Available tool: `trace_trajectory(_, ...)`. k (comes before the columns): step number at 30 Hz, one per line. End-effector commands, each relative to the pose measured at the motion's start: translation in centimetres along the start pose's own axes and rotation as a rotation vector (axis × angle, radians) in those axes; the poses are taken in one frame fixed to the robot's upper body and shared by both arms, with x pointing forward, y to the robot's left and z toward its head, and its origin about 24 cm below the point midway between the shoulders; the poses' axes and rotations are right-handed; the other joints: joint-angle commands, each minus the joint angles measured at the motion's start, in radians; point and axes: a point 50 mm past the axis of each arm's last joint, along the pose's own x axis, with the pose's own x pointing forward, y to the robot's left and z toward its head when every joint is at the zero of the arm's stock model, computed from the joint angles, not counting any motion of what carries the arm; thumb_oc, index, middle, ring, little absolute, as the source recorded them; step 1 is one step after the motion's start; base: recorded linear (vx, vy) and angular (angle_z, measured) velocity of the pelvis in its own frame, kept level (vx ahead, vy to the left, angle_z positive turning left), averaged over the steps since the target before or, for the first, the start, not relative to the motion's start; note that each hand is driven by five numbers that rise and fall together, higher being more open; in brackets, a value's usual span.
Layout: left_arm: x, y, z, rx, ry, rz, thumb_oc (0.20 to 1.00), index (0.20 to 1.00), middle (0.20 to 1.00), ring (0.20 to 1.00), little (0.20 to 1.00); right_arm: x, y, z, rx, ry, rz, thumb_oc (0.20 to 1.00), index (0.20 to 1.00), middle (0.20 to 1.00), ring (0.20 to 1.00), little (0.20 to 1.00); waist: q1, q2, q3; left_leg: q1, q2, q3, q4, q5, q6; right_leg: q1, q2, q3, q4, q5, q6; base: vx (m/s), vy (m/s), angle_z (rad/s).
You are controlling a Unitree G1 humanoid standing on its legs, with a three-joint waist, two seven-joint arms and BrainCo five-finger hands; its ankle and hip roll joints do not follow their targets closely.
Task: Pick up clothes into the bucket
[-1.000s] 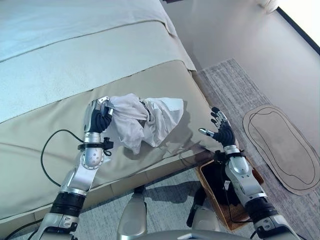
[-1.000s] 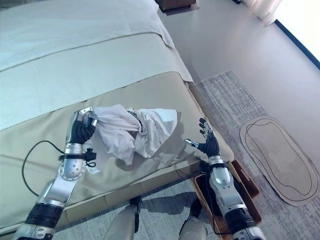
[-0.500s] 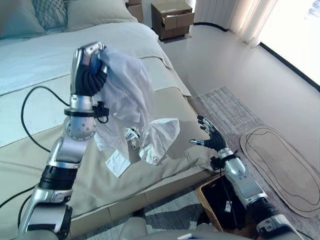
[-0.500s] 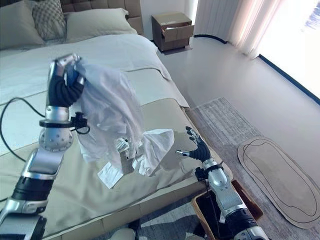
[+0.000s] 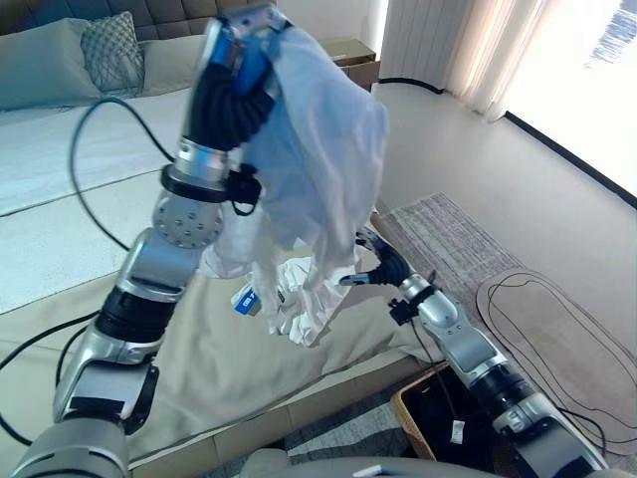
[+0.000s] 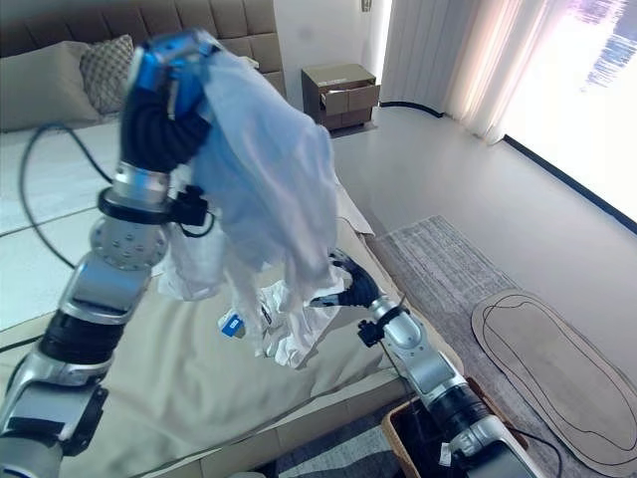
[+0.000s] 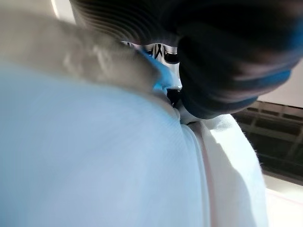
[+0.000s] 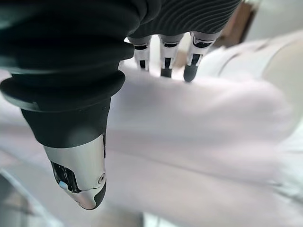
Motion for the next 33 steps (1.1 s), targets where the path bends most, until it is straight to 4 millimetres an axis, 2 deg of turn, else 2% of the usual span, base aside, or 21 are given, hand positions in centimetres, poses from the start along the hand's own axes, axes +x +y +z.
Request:
trace_trajectory(1, 0.8, 0.7, 0.4, -0.079, -0.035, 0.053, 0.200, 0.200, 0.200, 0.200, 0.200, 2.6, 0.1, 4.1, 0.065, -0.181, -0.039, 1.000, 1.000, 1.000, 1.000, 1.000, 0.020, -0.005, -0.025, 0.048, 0.012, 0.083, -0.004, -0.048, 0.027, -0.040, 0.014, 0.022, 0.053, 0.016, 0.002, 0.00, 0.000, 0.00)
trace_trajectory(2, 0.3, 0.4, 0.3, -0.102, -0.018, 0.049, 0.200, 0.200, 0.200, 0.200, 0.200, 2.9, -0.3, 4.3, 0.080, -0.186, -0.104, 1.000, 1.000, 1.000, 1.000, 1.000, 0.020, -0.002, -0.024, 0.049, 0.013, 0.083, -0.005, -0.048, 0.028, -0.041, 0.014, 0.024, 0.054, 0.017, 0.001, 0.00, 0.000, 0.00)
trace_trajectory(9, -0.9, -0.1, 0.0, -0.157, 0.028, 0.048, 0.200, 0.200, 0.200, 0.200, 0.200, 2.5, -1.8, 4.9, 0.192, -0.224, -0.226, 1.000, 1.000, 1.000, 1.000, 1.000, 0.012, -0.002, -0.021, 0.054, 0.011, 0.085, -0.010, -0.047, 0.029, -0.040, 0.014, 0.020, 0.059, 0.017, -0.001, 0.00, 0.001, -0.01)
trace_trajectory(10, -1.2, 0.0, -0.2, -0.152, 0.045, 0.050, 0.200, 0.200, 0.200, 0.200, 0.200, 2.1, -2.6, 5.2, 0.222, -0.245, -0.271, 1.000, 1.000, 1.000, 1.000, 1.000, 0.010, -0.004, -0.022, 0.055, 0.011, 0.086, -0.010, -0.048, 0.029, -0.040, 0.014, 0.019, 0.059, 0.017, 0.000, 0.00, 0.000, 0.00)
trace_trajectory(14, -1.6, 0.3, -0.7, -0.132, 0.072, 0.056, 0.200, 0.200, 0.200, 0.200, 0.200, 1.4, -3.8, 5.4, 0.257, -0.268, -0.301, 1.000, 1.000, 1.000, 1.000, 1.000, 0.006, -0.008, -0.021, 0.056, 0.012, 0.087, -0.011, -0.048, 0.029, -0.040, 0.014, 0.019, 0.061, 0.016, -0.001, 0.00, 0.000, 0.00)
trace_trajectory(20, -2.4, 1.1, -1.6, -0.085, 0.120, 0.067, 0.200, 0.200, 0.200, 0.200, 0.200, -1.2, -6.4, 4.8, 0.258, -0.274, -0.386, 1.000, 1.000, 1.000, 1.000, 1.000, -0.003, -0.017, -0.025, 0.057, 0.014, 0.087, -0.012, -0.051, 0.027, -0.038, 0.016, 0.019, 0.060, 0.013, -0.001, 0.00, 0.000, 0.00)
trace_trajectory(25, -2.7, 1.5, -1.9, -0.068, 0.137, 0.079, 0.200, 0.200, 0.200, 0.200, 0.200, -2.1, -7.4, 5.6, 0.227, -0.318, -0.415, 1.000, 1.000, 1.000, 1.000, 1.000, -0.008, -0.019, -0.026, 0.061, 0.013, 0.087, -0.011, -0.054, 0.028, -0.037, 0.017, 0.021, 0.063, 0.010, 0.000, 0.00, 0.000, 0.00)
trace_trajectory(29, -2.7, 1.4, -1.6, -0.140, 0.116, 0.078, 0.200, 0.200, 0.200, 0.200, 0.200, -1.5, -7.8, 6.8, 0.110, -0.352, -0.382, 1.000, 1.000, 1.000, 1.000, 1.000, -0.003, -0.018, -0.027, 0.062, 0.013, 0.088, -0.011, -0.054, 0.028, -0.035, 0.016, 0.021, 0.062, 0.012, 0.001, 0.00, 0.000, 0.00)
trace_trajectory(33, -2.4, 0.6, -1.0, -0.293, 0.081, 0.062, 0.200, 0.200, 0.200, 0.200, 0.200, 0.2, -6.6, 7.4, 0.124, -0.373, -0.276, 1.000, 1.000, 1.000, 1.000, 1.000, 0.008, -0.018, -0.027, 0.061, 0.013, 0.088, -0.008, -0.055, 0.030, -0.035, 0.016, 0.018, 0.060, 0.014, 0.001, 0.00, 0.000, 0.00)
